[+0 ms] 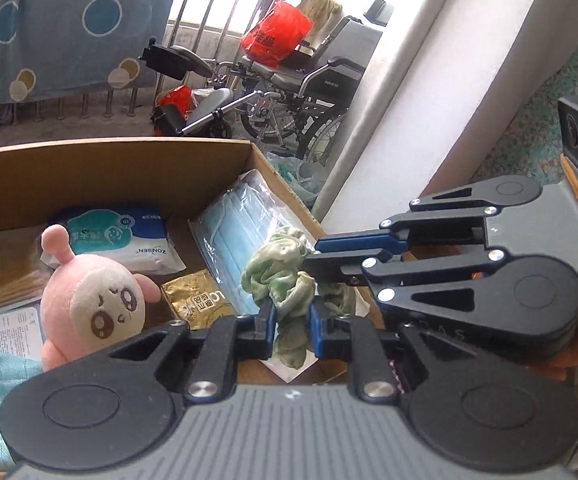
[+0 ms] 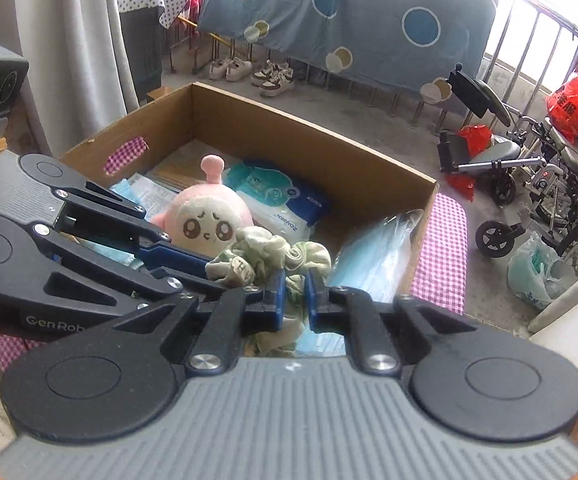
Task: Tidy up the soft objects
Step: 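Drop the scrunchie into the box by opening the right tool, then move the right tool out of the box to the wooden disc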
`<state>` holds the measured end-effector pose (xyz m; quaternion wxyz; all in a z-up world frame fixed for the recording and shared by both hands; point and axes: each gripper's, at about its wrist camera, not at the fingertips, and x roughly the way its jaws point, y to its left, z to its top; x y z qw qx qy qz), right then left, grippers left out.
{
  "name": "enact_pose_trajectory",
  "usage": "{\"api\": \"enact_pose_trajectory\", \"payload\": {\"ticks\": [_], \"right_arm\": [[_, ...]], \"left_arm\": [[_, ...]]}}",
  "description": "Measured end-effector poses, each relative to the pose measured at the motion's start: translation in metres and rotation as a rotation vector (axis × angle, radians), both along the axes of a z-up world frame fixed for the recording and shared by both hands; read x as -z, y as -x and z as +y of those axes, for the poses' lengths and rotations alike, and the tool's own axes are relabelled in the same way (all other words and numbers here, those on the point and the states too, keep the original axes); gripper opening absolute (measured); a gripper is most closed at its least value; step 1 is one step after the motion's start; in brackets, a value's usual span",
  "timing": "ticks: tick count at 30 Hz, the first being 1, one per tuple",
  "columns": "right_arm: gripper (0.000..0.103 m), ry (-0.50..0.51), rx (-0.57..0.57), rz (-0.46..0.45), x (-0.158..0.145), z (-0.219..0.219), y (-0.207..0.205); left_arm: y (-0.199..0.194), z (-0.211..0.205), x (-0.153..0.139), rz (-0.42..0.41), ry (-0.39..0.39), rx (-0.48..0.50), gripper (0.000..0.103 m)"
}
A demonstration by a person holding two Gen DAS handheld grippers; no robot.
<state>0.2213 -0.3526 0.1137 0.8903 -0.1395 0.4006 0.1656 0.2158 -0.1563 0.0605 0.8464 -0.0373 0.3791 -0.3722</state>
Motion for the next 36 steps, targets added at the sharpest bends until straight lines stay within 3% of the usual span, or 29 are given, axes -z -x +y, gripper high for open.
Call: {"api": "enact_pose_trajectory", "payload": {"ticks": [6,13,20,24,29,33,36], "right_arm": [[0.011,0.133,-0.061,0.073,0.026,0.016,-0.024],[0.012,0.232,-0.120,0.136,0.052,0.022,-0.034],[0.022,0.209,-0.108,0.161,0.052,0.015,-0.041],[0.024,0.128,-0.077,0.137,0.036,0.005,-0.032],[0.026,-0.015,-0.002,0.060,0.005,-0.017,0.000],[0.031,-0.219,0.056,0.002,-0.021,-0.040,0.043],[0.033,-0.395,0.081,0.003,-0.025,-0.057,0.076]], "left_arm": [[-0.023,0.000,0.036,0.149,-0.007,-0.013,0.021],[-0.033,-0.005,0.061,0.281,-0.060,-0.005,0.040],[-0.028,0.001,0.052,0.237,-0.068,-0.009,0.052],[-0.015,0.011,0.033,0.170,-0.056,-0.027,0.057],[0.010,0.033,0.007,0.079,-0.019,-0.048,0.072],[0.036,0.051,-0.011,0.007,0.007,-0.043,0.078],[0.057,0.064,-0.018,-0.038,0.001,-0.026,0.081]]}}
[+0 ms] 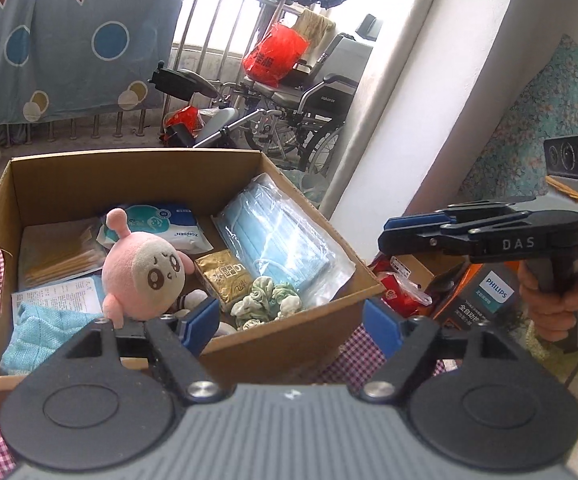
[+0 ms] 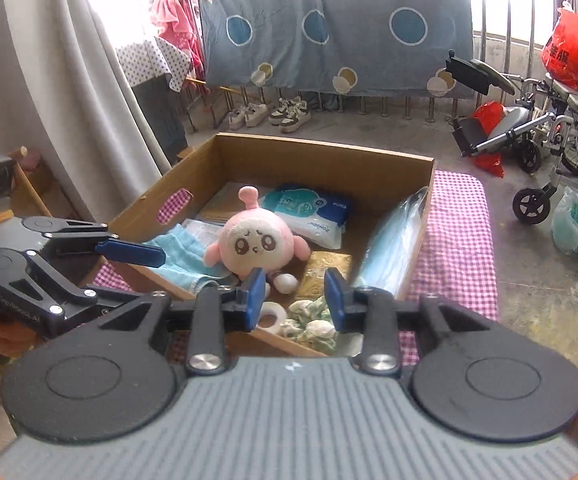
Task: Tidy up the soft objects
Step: 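Move the right tool out of the box to the wooden disc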
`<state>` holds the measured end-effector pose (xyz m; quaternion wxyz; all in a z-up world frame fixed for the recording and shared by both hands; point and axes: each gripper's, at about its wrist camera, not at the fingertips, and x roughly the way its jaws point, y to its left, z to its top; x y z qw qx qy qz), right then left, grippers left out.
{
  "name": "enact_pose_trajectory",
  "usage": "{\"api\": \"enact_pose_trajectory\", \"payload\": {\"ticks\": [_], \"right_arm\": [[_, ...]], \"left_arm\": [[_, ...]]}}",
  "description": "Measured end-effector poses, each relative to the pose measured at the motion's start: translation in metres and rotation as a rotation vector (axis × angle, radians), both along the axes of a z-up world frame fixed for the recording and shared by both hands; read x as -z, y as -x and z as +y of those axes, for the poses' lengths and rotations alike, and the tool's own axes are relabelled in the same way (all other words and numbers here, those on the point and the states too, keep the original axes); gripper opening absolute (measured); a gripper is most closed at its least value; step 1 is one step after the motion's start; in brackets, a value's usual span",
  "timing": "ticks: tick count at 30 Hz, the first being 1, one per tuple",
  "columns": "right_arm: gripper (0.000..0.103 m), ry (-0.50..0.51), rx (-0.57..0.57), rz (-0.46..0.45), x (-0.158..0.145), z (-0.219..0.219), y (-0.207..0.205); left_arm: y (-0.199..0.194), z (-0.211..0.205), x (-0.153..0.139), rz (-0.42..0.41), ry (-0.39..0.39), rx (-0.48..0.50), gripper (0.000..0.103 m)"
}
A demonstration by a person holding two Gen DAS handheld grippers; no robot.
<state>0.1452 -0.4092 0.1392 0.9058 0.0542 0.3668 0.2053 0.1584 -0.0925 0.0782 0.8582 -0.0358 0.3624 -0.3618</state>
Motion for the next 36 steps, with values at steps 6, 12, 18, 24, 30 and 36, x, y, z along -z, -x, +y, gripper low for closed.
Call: {"api": "enact_pose_trajectory", "payload": {"ticks": [6,12,18,24,30,36], "right_arm": [[0.038,-0.249,0.051,0.124,0.040,-0.014,0.041],[0.038,-0.317,0.136,0.286,0.107,-0.007,0.046],[0.038,-0.333,0.169,0.386,0.146,-0.002,0.030],[0.038,-0.312,0.170,0.452,0.170,0.009,0.019],[0.042,-0.344,0.162,0.458,0.181,0.015,0.020],[0.040,-0.562,0.122,0.495,0.189,0.007,0.021]], "left_arm": [[0.028,0.013,0.018,0.049,-0.026,0.047,0.082],[0.035,-0.015,0.068,0.090,-0.137,0.096,0.077],[0.030,-0.053,0.109,0.108,-0.250,0.171,0.070],[0.029,-0.076,0.129,0.092,-0.335,0.180,0.050],[0.031,-0.080,0.137,0.075,-0.359,0.168,0.048],[0.030,-0.075,0.138,0.088,-0.336,0.159,0.048]]}}
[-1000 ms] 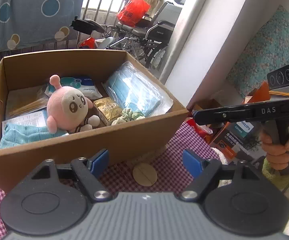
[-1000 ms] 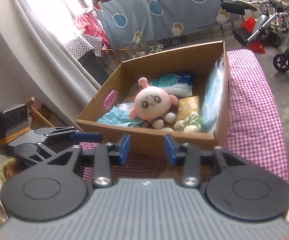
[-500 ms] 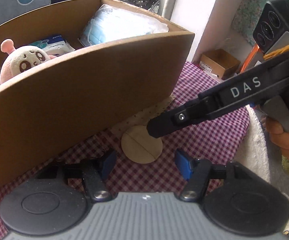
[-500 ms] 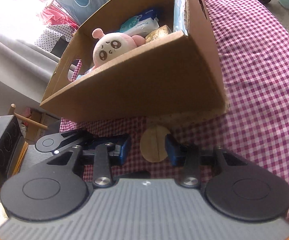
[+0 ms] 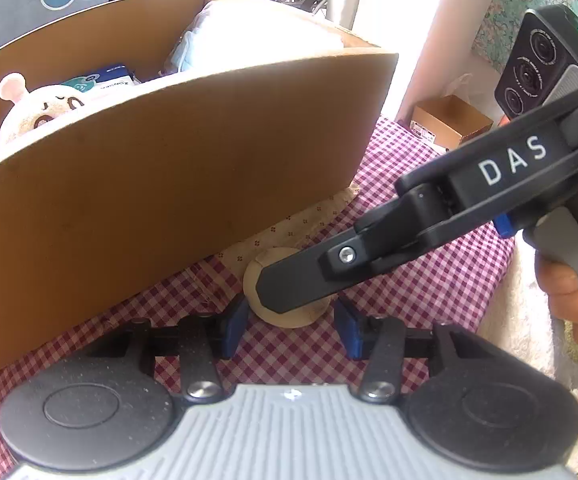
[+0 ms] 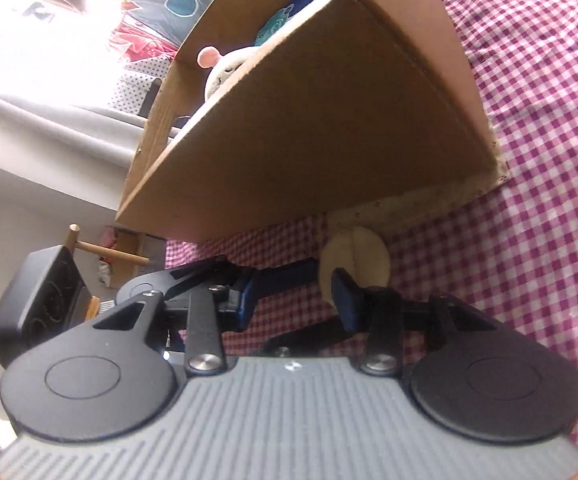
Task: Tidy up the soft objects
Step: 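Move the right tool out of the box to the wooden disc, then grasp the round wooden disc by its rim with the right tool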
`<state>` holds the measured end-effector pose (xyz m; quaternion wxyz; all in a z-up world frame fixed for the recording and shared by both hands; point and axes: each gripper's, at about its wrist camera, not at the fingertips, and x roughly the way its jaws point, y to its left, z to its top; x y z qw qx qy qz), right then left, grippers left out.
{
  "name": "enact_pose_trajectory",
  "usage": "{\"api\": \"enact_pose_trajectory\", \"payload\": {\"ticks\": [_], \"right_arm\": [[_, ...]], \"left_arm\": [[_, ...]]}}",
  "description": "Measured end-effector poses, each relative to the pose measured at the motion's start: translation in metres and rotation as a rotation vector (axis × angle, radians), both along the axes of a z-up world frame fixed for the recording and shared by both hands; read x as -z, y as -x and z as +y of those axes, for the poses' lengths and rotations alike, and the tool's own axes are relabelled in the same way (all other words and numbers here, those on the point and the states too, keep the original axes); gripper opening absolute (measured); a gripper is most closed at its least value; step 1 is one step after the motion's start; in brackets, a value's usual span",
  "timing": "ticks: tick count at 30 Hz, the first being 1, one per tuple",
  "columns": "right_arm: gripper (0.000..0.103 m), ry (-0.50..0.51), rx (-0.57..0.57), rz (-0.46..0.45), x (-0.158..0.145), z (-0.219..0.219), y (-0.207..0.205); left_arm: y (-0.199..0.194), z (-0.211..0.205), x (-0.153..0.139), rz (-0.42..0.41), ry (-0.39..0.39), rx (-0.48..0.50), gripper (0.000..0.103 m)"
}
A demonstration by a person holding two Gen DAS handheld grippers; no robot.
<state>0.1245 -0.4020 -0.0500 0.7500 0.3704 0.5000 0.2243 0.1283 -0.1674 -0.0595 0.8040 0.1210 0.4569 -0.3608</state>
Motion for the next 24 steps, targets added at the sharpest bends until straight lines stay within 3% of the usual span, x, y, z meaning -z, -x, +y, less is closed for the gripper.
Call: {"api": "enact_pose_trajectory", "payload": {"ticks": [5,10,12,19,24], "right_arm": [[0.040,0.099,0.034,-0.024,-0.009,0.005,-0.002],[0.042,0.290,0.071,-0.037,-0.018,0.004,-0.005],[0.042,0.313,0.053,-0.019,-0.012,0.011,-0.008],[0.048,0.237,0.023,-0.025,-0.008,0.021,-0.009],[0.047,0.051,0.063,-0.015,-0.005,0.004,-0.005]], "left_arm": [[-0.003,0.001,0.000,-0.012,0.000,-0.005,0.042],[-0.001,0.000,-0.002,-0.011,0.009,-0.010,0.043],[-0.002,0.000,-0.002,-0.011,0.012,-0.012,0.046],[0.005,-0.004,0.000,-0.022,0.012,0.005,0.054],[0.005,0.000,0.003,-0.024,0.020,0.000,0.043]]}}
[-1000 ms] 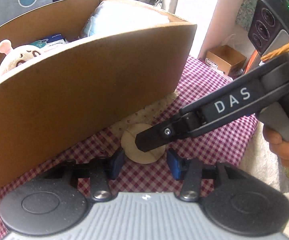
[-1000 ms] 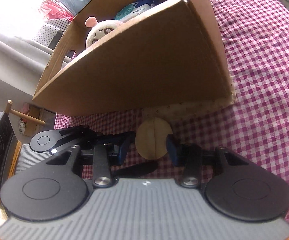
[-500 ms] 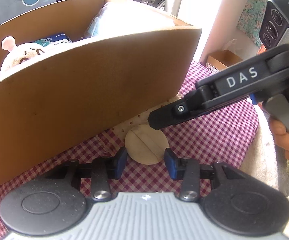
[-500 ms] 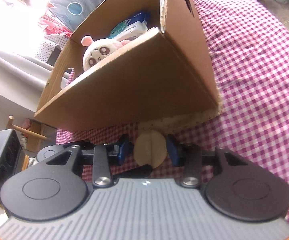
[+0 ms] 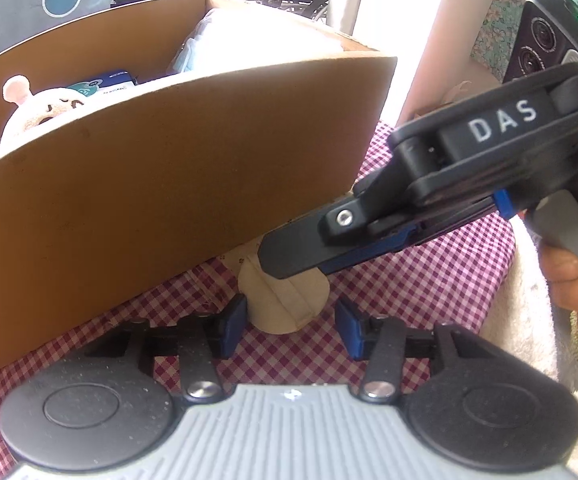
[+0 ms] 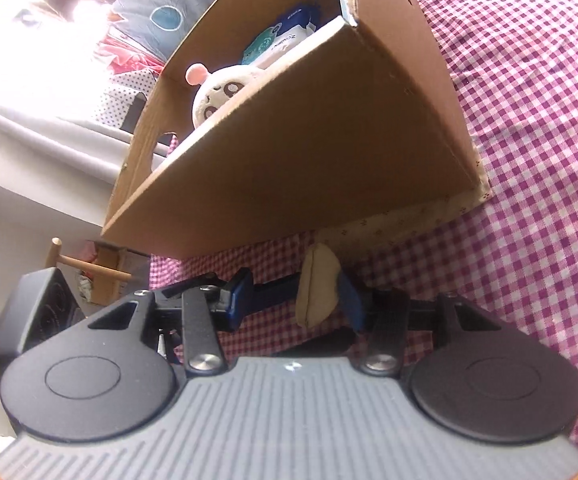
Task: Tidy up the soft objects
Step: 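Grasp the round wooden disc by its rim with the right tool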
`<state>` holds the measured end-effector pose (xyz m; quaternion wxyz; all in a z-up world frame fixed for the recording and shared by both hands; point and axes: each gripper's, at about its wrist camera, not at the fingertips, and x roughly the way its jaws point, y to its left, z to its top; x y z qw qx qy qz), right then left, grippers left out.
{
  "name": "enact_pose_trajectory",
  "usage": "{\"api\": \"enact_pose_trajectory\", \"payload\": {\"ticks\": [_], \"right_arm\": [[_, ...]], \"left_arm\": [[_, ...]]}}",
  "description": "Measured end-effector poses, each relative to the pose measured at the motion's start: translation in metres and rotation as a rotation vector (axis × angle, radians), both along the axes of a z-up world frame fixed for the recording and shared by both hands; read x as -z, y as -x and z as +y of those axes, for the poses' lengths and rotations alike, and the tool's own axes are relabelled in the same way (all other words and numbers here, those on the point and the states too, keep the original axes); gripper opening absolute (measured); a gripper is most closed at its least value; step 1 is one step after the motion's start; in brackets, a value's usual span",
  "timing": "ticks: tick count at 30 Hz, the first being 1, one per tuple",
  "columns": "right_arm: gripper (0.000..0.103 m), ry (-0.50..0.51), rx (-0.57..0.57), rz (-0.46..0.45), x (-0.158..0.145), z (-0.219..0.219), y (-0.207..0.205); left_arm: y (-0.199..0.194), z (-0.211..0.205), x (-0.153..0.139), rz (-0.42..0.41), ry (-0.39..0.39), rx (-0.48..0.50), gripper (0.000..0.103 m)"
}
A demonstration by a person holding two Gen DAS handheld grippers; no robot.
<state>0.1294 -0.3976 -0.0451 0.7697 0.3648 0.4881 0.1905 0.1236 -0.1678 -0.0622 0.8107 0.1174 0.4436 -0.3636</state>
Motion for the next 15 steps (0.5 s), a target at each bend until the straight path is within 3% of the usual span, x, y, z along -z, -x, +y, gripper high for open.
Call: {"api": "enact_pose_trajectory", "payload": {"ticks": [2,4,9,15], "right_arm": [[0.046,-0.054,0.005,-0.005,0.001,-0.003,0.001],[0.044,-0.102,0.010,0.007,0.004,-0.004,0.001],[0.044,-0.031,0.055,0.017,0.005,-0.004,0.001],[0.044,0.001,0.084,0.032,0.003,-0.015,0.003]], "left_arm": [[0.000,0.003,0.001,-0.008,-0.003,-0.013,0.030],[-0.001,0.007,0.002,-0.012,-0.002,-0.028,0.025],[-0.016,0.020,0.003,0.051,0.053,-0.074,0.023],[-0.014,0.023,0.002,0.048,0.050,-0.078,0.023]]}}
